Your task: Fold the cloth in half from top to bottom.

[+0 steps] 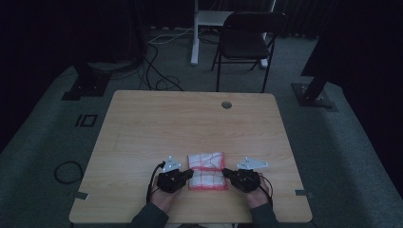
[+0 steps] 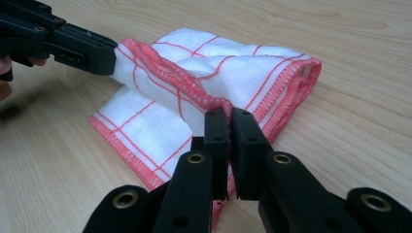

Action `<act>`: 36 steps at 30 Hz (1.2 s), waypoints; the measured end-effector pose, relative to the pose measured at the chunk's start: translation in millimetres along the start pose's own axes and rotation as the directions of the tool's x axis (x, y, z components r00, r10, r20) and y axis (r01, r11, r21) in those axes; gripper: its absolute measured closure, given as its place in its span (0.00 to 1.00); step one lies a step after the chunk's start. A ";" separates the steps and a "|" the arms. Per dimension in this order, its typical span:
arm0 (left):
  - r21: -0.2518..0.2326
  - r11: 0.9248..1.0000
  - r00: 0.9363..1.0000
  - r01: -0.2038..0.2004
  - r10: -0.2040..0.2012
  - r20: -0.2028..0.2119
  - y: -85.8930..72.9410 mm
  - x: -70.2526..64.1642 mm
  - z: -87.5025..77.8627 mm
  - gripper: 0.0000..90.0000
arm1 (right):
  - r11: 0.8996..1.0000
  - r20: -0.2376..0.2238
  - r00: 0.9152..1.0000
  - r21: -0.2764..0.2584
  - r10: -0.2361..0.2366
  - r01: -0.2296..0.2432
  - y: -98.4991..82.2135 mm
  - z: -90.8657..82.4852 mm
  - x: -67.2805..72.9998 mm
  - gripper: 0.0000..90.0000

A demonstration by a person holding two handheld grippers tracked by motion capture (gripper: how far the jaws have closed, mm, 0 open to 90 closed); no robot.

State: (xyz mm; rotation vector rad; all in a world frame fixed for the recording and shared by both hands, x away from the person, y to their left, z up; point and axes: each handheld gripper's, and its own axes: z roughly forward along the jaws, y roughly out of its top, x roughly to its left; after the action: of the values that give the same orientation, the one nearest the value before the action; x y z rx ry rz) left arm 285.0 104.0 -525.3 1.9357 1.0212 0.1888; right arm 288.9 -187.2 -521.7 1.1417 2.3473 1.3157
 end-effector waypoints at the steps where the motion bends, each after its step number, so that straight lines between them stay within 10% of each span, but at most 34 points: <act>1: 0.004 1.000 1.000 -0.001 0.001 0.000 -0.6 -0.1 -0.1 0.97 | 1.000 -0.001 1.000 -0.001 0.001 -0.001 -0.5 -0.1 0.6 0.96; 36: -0.028 0.999 1.000 0.030 -0.030 -0.006 -8.6 3.4 -15.2 0.92 | 0.999 0.001 1.000 -0.037 0.010 -0.010 -8.8 -15.9 -0.9 0.80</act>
State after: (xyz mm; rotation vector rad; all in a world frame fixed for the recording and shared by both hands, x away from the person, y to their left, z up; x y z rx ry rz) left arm 274.6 118.4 -524.1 1.8950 1.0458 0.1913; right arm 276.6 -200.4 -519.7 1.1452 2.3093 1.3555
